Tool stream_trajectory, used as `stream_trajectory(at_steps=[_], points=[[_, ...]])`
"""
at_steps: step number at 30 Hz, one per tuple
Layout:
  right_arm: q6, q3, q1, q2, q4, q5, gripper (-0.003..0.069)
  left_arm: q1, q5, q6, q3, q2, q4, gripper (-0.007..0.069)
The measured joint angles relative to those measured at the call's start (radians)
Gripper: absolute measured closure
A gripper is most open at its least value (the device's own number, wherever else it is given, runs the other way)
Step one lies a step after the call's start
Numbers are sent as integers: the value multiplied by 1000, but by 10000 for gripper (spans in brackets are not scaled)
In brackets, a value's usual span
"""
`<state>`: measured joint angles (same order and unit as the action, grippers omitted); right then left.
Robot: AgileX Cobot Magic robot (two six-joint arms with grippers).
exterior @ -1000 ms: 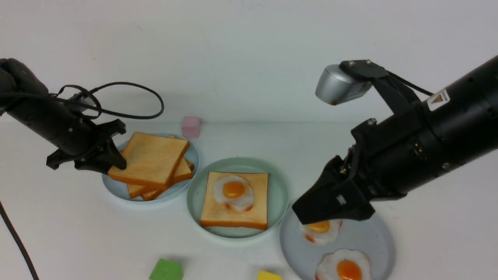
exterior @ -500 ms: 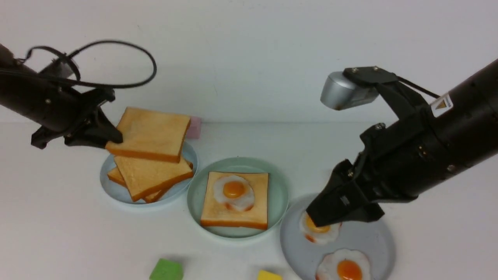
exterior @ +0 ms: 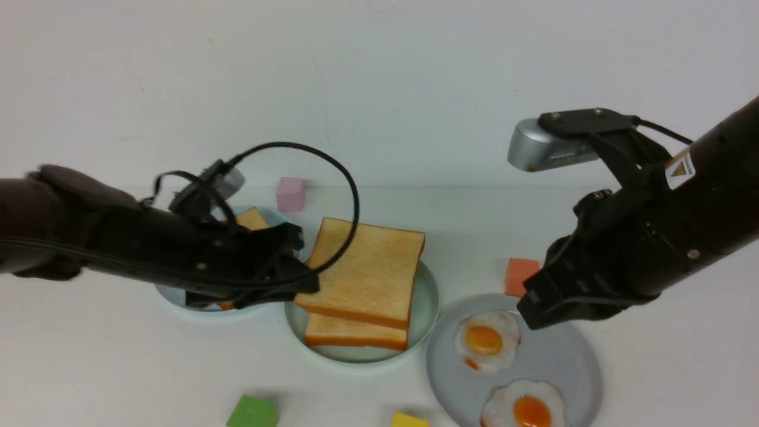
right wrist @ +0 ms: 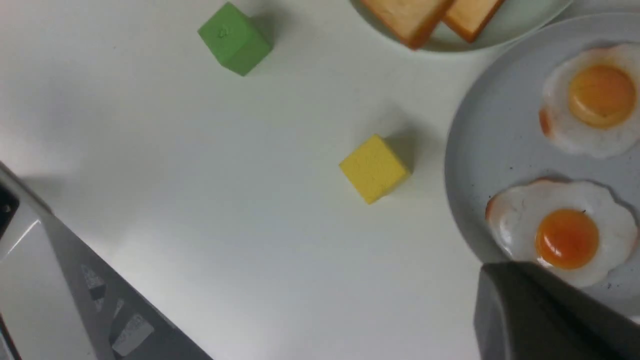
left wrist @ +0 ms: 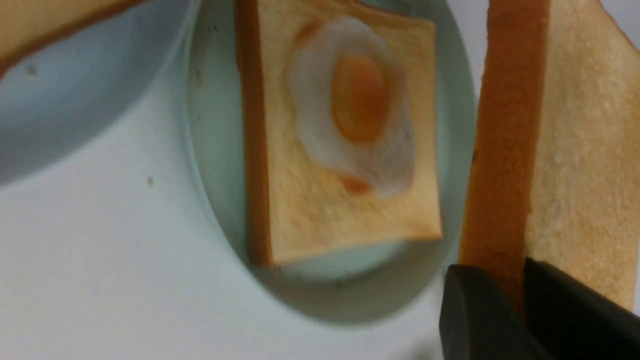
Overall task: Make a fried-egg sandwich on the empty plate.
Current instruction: Use the left arm to place a slice of bread on the fried egg in the middle
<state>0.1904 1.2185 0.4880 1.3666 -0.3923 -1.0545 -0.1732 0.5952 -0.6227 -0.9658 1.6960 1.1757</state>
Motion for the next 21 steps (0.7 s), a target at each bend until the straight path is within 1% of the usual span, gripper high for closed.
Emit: stream_trajectory(at_steps=[2,9,21], points=[[-3,0,0,0,0,16,669,-31,-61,-14,0,32,38,515],[-2,0,0,0,0,27,669,-39,-114,-45,0,98,114,517],[-2,0,0,0,3,29,669,-39,-161,-48,0,151,140,523]])
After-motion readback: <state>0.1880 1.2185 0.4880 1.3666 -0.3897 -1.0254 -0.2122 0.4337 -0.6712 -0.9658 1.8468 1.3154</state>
